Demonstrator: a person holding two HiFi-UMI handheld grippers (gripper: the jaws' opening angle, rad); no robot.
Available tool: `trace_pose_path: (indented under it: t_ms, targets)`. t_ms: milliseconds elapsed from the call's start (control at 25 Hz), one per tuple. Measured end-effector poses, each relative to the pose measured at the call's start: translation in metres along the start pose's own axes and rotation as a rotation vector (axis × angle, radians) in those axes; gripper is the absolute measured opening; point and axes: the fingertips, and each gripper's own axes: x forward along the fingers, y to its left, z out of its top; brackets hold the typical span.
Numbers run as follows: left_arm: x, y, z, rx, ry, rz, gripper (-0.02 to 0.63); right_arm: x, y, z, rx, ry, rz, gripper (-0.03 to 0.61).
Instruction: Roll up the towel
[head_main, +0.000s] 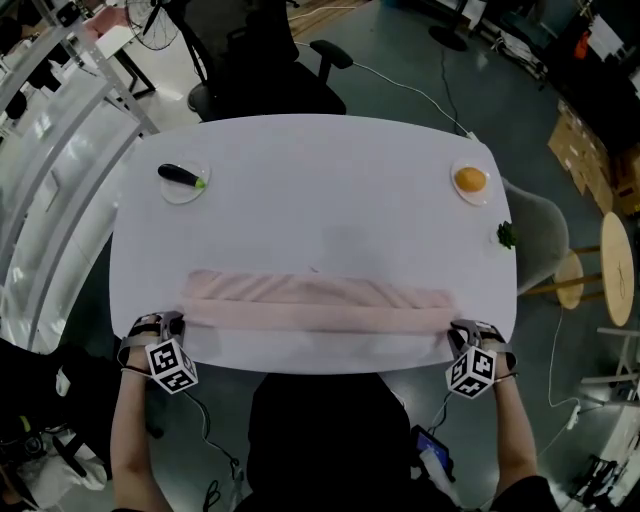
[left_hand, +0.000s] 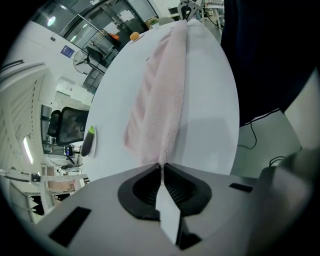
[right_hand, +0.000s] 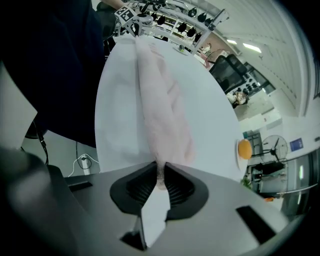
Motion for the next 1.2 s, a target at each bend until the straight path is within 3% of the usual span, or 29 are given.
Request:
trace_pose_path:
  t_ms: [840, 1080, 1200]
  targets:
    - [0.028, 0.078, 0.018, -0.040, 0.040, -0.128, 0.034, 0.021, -0.070, 0.010, 0.146, 0.010, 0.250, 0.071]
    - [0.045, 0.078, 0.021, -0.032, 0.078, -0.152, 0.033, 0.040, -0.067, 0.009, 0.187, 0.042, 0.276, 0.067]
    - [0.050, 0.076, 0.024, -0.024, 0.069, -0.117, 0.034, 0.042, -0.066, 0.009, 0.188, 0.029, 0.242, 0.067]
